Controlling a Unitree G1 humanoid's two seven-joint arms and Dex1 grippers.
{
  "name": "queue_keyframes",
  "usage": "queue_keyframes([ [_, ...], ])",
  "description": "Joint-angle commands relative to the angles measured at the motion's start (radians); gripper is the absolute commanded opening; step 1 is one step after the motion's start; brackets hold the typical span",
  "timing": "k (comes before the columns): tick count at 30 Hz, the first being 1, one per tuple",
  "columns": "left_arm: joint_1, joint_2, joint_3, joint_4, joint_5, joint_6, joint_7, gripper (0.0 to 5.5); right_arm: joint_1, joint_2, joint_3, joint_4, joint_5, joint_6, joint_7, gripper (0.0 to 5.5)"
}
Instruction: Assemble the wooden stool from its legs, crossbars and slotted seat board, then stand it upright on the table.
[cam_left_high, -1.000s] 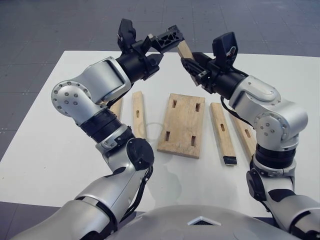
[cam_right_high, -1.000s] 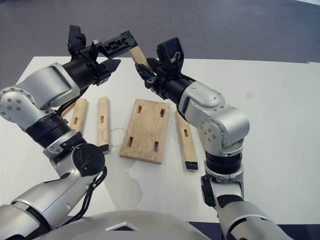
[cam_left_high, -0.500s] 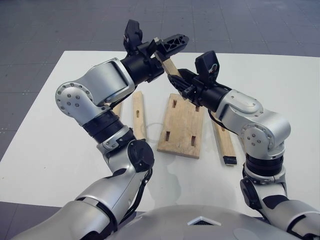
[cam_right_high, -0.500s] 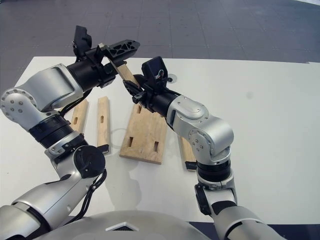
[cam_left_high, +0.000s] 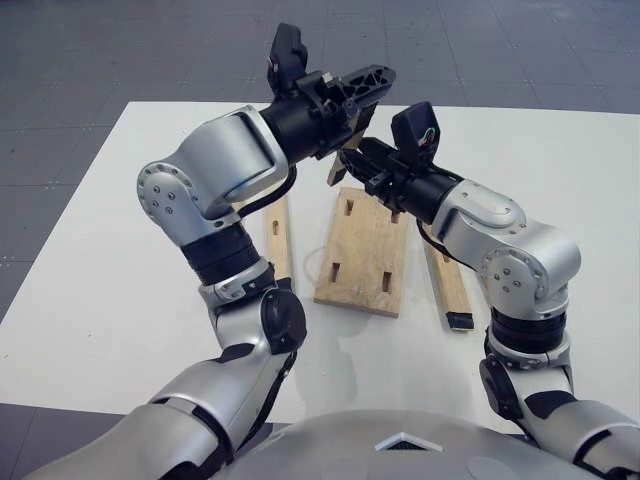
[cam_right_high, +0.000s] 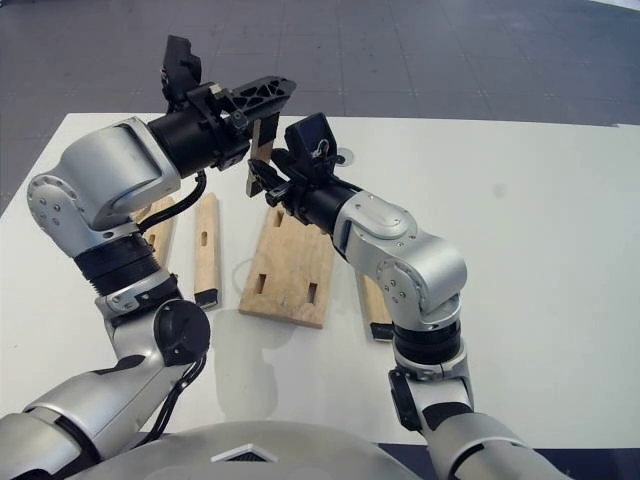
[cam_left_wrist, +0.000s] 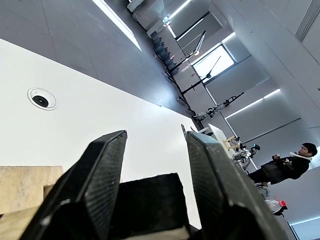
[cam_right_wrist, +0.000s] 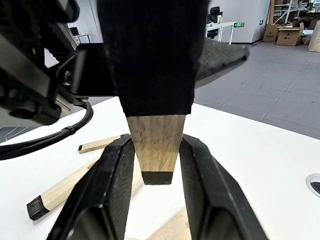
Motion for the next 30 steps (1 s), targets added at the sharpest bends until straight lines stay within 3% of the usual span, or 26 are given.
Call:
queue_keyframes([
  [1, 0.051, 0.126, -0.125, 0.006, -0.092, -0.038, 0.031, 1.63, 0.005, 0.0, 0.006, -0.004, -0.007, 0.017, -0.003, 1.28],
  [3, 0.071, 0.183, -0.185, 0.002, -0.137, -0.076, 0.035, 1.25, 0.008, 0.002, 0.007, -0.006, -0.007, 0.02, -0.005, 1.28],
  [5, 0.032, 0.317, -0.272, -0.031, -0.022, -0.018, -0.06, 1.12, 0.014, 0.002, 0.005, -0.012, -0.004, 0.027, -0.006, 1.28],
  [11, 0.004, 0.47, -0.406, -0.084, 0.207, -0.035, -0.263, 1.3, 0.017, 0.003, 0.003, -0.019, -0.002, 0.041, -0.003, 1.28],
  [18, -0.019, 0.478, -0.391, -0.088, 0.249, -0.058, -0.347, 2.3, 0.017, 0.006, 0.004, -0.021, -0.002, 0.048, -0.004, 1.28],
  [24, -0.081, 0.457, -0.315, -0.039, 0.085, -0.131, -0.298, 2.33, 0.017, 0.009, 0.005, -0.023, -0.003, 0.05, -0.004, 1.28],
  [30, -0.089, 0.488, -0.346, -0.046, 0.062, -0.134, -0.295, 2.33, 0.017, 0.007, 0.005, -0.022, -0.003, 0.051, -0.001, 1.28],
])
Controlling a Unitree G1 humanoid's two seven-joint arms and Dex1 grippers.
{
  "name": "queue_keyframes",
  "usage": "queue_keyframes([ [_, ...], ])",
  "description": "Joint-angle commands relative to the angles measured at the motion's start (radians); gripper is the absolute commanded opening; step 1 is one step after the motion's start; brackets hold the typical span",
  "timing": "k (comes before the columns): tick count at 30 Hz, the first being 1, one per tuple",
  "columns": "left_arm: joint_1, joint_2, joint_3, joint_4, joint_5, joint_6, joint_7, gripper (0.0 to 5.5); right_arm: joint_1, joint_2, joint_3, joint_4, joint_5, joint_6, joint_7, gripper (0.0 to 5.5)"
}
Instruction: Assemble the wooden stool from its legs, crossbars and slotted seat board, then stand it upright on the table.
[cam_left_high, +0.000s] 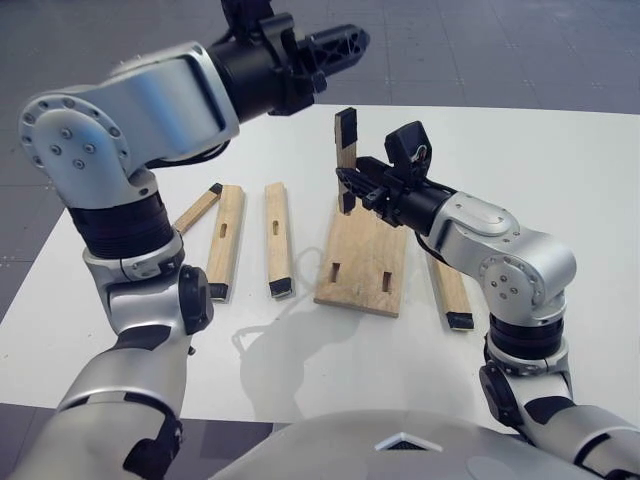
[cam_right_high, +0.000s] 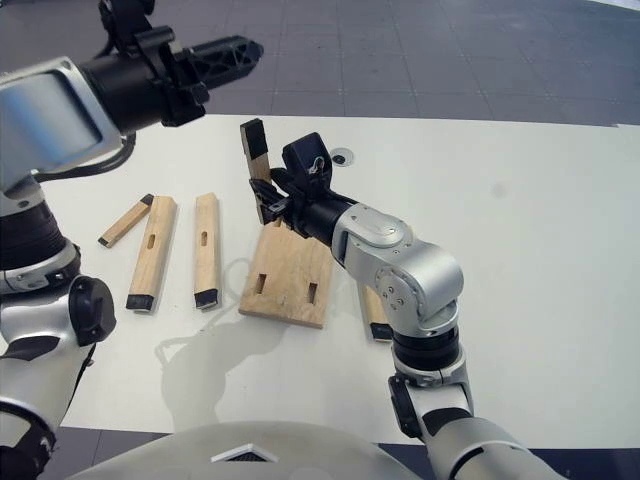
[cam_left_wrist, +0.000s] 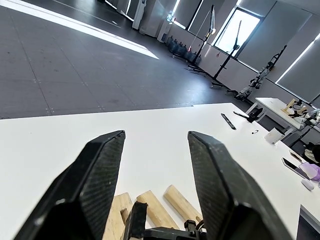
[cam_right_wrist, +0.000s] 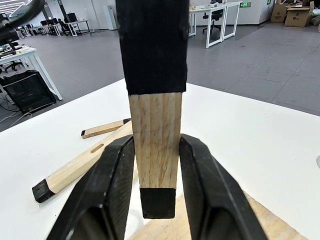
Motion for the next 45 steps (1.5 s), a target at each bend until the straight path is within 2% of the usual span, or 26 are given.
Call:
queue_keyframes([
  [1, 0.015, 0.016, -0.049, -0.022, -0.017, 0.021, 0.01, 2.33, -0.017, 0.005, -0.009, -0.011, -0.003, -0.002, 0.0, 1.28],
  [10, 0.054, 0.041, -0.158, -0.075, 0.063, 0.046, -0.033, 2.33, -0.027, 0.011, -0.016, -0.02, 0.002, 0.005, -0.004, 1.28],
  [23, 0.11, 0.031, -0.204, -0.096, 0.27, 0.091, -0.19, 2.33, -0.027, 0.02, -0.019, -0.019, -0.003, 0.007, -0.004, 1.28],
  [31, 0.105, 0.0, -0.17, -0.099, 0.361, 0.071, -0.239, 0.99, -0.029, 0.018, -0.016, -0.013, -0.005, 0.005, -0.001, 1.28],
  [35, 0.12, -0.027, -0.164, -0.117, 0.418, 0.052, -0.25, 0.54, -0.034, 0.019, -0.017, -0.014, -0.002, 0.008, 0.001, 1.28],
  [45, 0.189, -0.136, -0.139, -0.212, 0.526, 0.007, -0.235, 0.45, -0.056, 0.06, -0.067, -0.007, 0.032, 0.043, -0.01, 1.28],
])
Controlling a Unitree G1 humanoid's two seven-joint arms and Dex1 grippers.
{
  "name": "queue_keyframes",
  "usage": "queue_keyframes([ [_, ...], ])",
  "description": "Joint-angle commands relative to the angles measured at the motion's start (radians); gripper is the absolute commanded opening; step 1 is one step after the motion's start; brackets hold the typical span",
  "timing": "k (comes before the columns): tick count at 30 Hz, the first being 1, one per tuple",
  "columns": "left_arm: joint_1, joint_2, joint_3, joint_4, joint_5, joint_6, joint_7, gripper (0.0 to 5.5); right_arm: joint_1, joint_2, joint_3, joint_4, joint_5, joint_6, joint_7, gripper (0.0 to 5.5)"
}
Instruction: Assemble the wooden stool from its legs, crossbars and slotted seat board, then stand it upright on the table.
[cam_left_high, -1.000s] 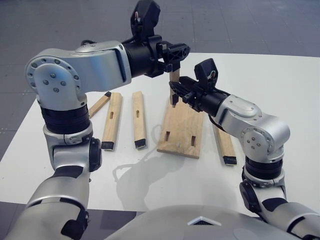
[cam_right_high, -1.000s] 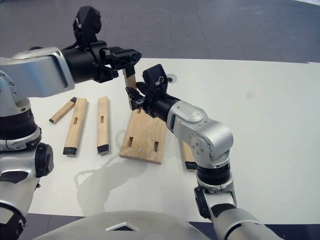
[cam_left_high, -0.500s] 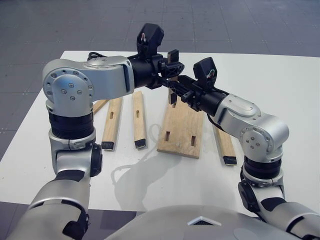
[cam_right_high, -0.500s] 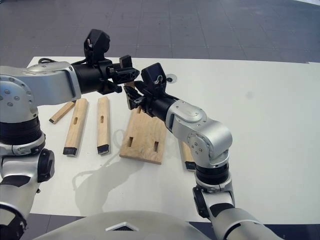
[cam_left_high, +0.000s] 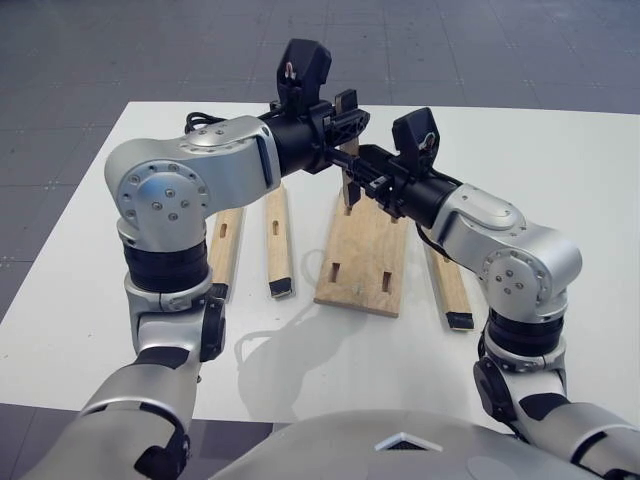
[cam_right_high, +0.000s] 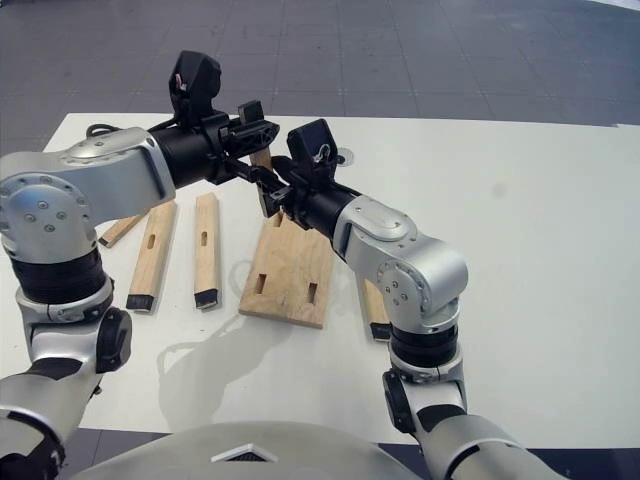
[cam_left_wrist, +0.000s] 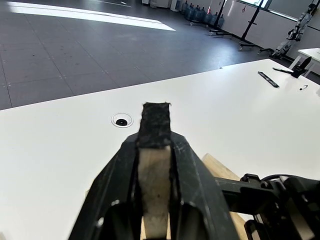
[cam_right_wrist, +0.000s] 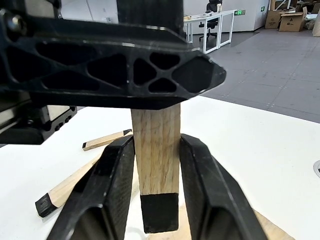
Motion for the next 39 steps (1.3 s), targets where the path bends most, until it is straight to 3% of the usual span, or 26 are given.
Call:
queue_keyframes([
  [1, 0.017, -0.035, 0.021, -0.028, 0.034, -0.001, 0.017, 0.45, -0.031, 0.016, -0.006, 0.002, 0.019, 0.019, 0.002, 1.28],
  [2, 0.017, -0.04, 0.024, -0.033, 0.038, 0.005, 0.013, 0.45, -0.032, 0.011, -0.004, 0.002, 0.013, 0.021, 0.001, 1.28],
  [7, 0.015, -0.024, 0.011, -0.05, 0.071, 0.033, -0.017, 0.45, -0.033, 0.001, -0.013, 0.02, 0.002, 0.019, -0.001, 2.29],
  [14, 0.047, 0.135, -0.095, -0.011, 0.411, -0.127, -0.041, 0.45, -0.046, -0.028, -0.018, 0.036, -0.013, 0.009, 0.001, 3.69],
  [25, 0.322, 0.113, 0.165, -0.117, 0.566, -0.274, -0.043, 0.45, -0.057, -0.036, -0.078, 0.096, -0.09, -0.047, -0.067, 5.43],
  [31, 0.421, 0.084, 0.264, -0.135, 0.529, -0.341, -0.13, 0.45, -0.03, -0.014, -0.073, 0.083, -0.106, -0.054, -0.095, 5.5],
  [39, 0.554, 0.062, 0.241, -0.036, 0.638, -0.485, -0.171, 0.45, -0.033, -0.004, -0.09, 0.094, -0.13, -0.065, -0.113, 5.5],
])
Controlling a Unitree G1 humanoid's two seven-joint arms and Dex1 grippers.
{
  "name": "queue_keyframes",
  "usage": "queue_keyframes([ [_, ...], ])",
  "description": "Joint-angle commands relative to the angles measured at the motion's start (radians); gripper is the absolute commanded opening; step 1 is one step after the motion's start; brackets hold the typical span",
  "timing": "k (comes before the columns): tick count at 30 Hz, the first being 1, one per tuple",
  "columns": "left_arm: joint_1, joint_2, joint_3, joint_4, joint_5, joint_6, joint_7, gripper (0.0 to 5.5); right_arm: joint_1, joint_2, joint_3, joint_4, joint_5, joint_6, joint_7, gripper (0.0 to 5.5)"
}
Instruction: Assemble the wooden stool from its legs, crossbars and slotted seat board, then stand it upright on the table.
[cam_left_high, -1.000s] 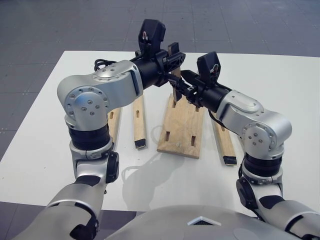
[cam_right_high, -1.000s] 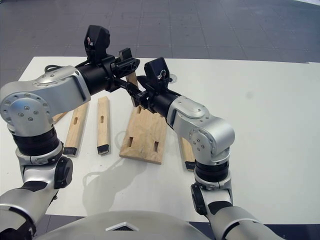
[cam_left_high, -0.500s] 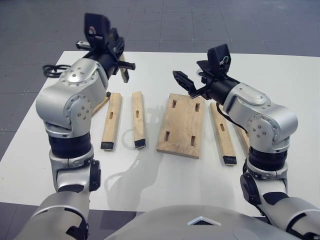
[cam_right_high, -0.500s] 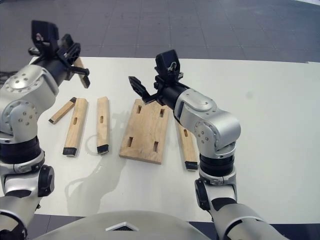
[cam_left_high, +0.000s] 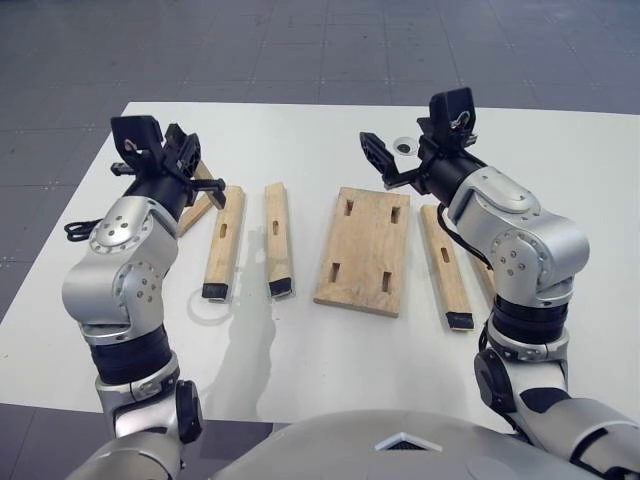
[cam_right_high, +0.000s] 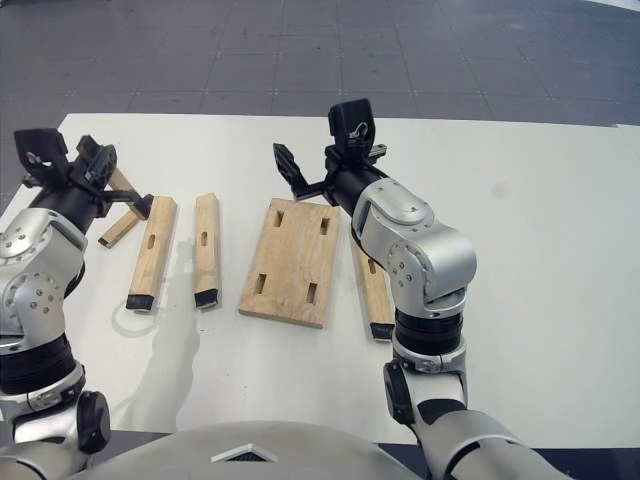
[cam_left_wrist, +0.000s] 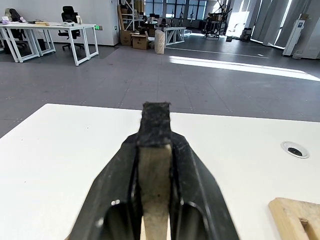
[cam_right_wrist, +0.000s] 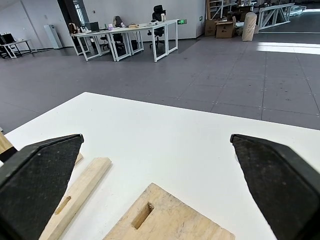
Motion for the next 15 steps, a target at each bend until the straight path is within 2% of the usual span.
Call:
queue_keyframes([
  [1, 0.043, -0.038, -0.018, 0.059, 0.05, -0.064, -0.002, 0.45, -0.002, 0.009, -0.016, 0.004, -0.012, -0.008, -0.013, 5.5],
  [6, 0.069, -0.099, -0.034, 0.138, 0.099, -0.141, 0.008, 0.45, -0.007, 0.005, -0.023, 0.007, -0.015, -0.008, -0.014, 5.5],
  [15, 0.089, -0.108, -0.049, 0.155, 0.151, -0.205, -0.017, 0.45, -0.009, 0.003, -0.028, 0.004, -0.016, -0.004, -0.012, 5.5],
])
